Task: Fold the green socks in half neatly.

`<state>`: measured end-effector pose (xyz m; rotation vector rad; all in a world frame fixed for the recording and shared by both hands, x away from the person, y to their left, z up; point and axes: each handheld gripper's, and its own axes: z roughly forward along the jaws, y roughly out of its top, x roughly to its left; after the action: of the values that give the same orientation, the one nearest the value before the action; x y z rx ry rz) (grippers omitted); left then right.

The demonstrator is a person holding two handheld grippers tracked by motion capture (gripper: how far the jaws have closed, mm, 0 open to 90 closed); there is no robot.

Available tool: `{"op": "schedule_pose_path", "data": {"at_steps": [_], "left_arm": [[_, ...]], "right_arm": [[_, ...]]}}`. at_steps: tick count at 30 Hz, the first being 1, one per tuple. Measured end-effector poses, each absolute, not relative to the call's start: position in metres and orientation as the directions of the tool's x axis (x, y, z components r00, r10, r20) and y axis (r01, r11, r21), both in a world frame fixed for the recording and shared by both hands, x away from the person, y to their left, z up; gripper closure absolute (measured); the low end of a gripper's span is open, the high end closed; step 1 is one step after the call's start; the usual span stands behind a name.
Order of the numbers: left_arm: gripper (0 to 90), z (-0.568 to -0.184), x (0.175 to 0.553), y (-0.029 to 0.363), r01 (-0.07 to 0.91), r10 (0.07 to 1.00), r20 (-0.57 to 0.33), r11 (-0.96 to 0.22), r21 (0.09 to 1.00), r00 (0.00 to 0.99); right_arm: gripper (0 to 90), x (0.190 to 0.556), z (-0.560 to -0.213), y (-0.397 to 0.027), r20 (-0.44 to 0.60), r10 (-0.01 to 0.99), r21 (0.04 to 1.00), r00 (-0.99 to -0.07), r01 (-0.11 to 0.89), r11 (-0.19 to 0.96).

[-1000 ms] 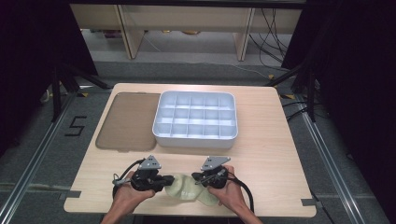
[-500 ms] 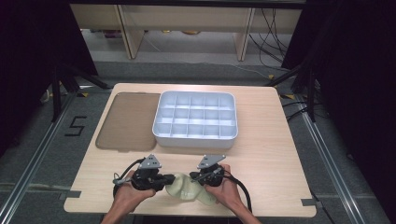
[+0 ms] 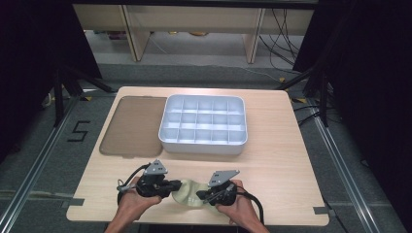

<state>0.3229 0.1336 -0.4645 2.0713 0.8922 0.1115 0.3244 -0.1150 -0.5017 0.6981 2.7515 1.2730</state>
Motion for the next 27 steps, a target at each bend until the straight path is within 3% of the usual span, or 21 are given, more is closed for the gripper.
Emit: {"op": "schedule_pose_path", "data": {"at_steps": [4,13,21,27], "left_arm": [[85.3,-0.463,0.324,0.134,0.548,0.625,-0.223,-0.394,0.738,0.748],[85.3,-0.462,0.323,0.132,0.539,0.622,-0.215,-0.394,0.744,0.753],[85.2,-0.460,0.323,0.132,0.541,0.625,-0.214,-0.396,0.742,0.751],[85.2,-0.458,0.323,0.127,0.547,0.627,-0.222,-0.389,0.741,0.746]], "right_arm": [[90.0,0.320,-0.510,-0.111,0.140,0.398,0.701,-0.907,0.375,0.607],[89.5,0.321,-0.507,-0.114,0.155,0.405,0.710,-0.901,0.387,0.588],[89.5,0.328,-0.493,-0.152,0.132,0.474,0.744,-0.871,0.403,0.533],[89.5,0.327,-0.491,-0.180,0.157,0.542,0.726,-0.825,0.469,0.503]]}}
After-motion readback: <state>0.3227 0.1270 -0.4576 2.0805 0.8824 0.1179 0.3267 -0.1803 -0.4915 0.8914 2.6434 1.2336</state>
